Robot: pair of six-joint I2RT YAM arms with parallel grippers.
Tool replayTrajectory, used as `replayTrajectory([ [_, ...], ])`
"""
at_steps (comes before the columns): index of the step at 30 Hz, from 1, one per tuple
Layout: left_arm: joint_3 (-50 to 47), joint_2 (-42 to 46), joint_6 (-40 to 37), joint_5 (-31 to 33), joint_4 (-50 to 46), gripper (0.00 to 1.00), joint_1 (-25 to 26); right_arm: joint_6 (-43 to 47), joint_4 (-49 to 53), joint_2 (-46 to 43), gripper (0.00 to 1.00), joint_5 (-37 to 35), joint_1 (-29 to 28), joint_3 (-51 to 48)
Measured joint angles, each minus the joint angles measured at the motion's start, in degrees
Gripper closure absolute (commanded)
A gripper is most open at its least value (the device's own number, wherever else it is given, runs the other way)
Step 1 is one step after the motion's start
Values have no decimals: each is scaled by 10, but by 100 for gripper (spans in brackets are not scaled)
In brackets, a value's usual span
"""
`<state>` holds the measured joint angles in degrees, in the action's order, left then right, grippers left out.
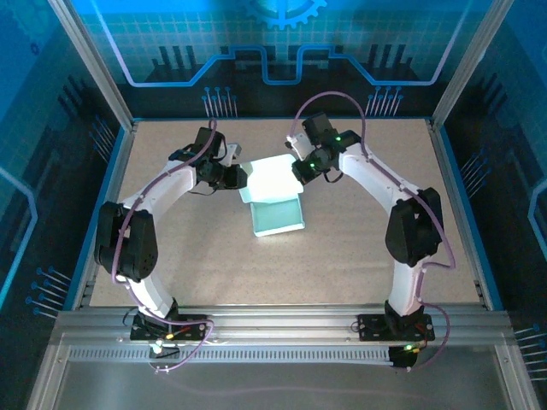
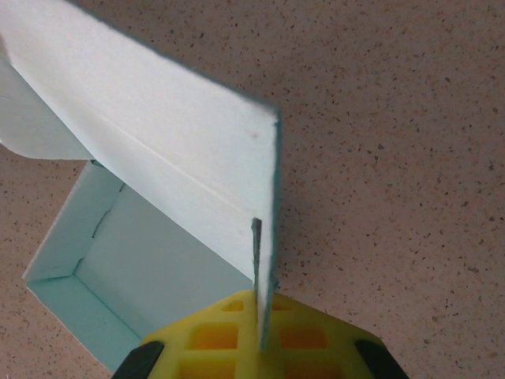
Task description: Fold the paper box
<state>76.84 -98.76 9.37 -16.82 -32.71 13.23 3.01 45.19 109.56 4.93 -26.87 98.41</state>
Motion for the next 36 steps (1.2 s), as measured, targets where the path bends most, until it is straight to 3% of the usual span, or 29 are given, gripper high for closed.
replayTrajectory([
  [2, 0, -2, -3, -2, 0, 81, 0, 0, 5, 4, 100, 0, 0, 3],
  [4, 0, -4, -4, -3, -1, 70, 0, -2, 7, 5, 100, 0, 0, 4],
  [6, 0, -6, -4, -5, -2, 69, 0, -3, 9, 5, 100, 0, 1, 7],
  [14, 0, -7, -5, -6, -13, 82, 0, -6, 14, 6, 100, 2, 5, 15],
  [19, 0, -7, -7, -9, -16, 99, 1, -7, 15, 9, 100, 5, 7, 15],
  [27, -5, -5, -5, -5, -2, 100, 2, -15, 1, 7, 100, 5, 6, 7],
  [36, -44, 40, 4, 73, 66, 100, 37, -59, -122, -67, 100, -47, -18, -136],
])
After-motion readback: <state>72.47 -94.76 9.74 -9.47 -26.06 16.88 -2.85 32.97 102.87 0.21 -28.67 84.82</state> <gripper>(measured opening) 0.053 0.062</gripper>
